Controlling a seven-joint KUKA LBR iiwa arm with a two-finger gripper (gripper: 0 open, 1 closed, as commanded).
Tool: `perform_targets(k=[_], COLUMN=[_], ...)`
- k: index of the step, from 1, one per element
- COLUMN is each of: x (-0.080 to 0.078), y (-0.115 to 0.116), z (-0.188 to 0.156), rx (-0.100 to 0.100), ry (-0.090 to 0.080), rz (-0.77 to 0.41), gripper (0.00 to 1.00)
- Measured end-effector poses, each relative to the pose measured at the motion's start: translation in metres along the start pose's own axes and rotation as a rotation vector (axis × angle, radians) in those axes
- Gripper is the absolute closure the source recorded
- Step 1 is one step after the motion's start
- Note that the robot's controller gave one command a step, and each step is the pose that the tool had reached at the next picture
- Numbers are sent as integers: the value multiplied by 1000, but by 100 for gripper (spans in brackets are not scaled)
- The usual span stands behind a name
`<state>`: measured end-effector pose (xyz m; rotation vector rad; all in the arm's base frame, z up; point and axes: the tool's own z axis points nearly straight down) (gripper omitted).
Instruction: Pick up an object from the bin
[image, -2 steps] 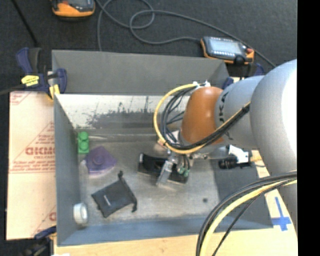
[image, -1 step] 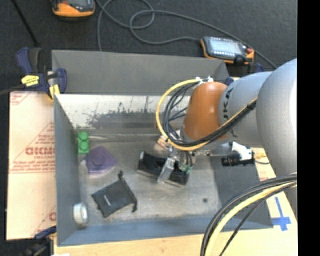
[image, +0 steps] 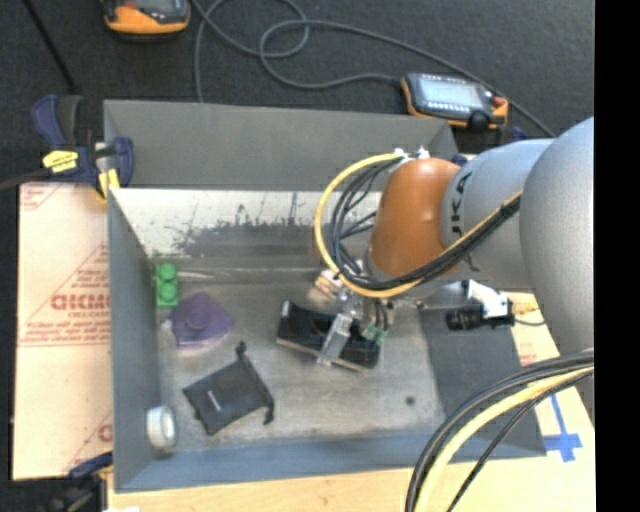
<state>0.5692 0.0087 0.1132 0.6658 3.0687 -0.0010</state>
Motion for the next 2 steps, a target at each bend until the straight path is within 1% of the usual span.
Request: perform_targets(k=[1, 2], x=[1, 1], y=[-1, -1], z=[-12, -23], rx=[2, 1], ry=[6, 4], rz=[-1, -2], gripper=[100, 100])
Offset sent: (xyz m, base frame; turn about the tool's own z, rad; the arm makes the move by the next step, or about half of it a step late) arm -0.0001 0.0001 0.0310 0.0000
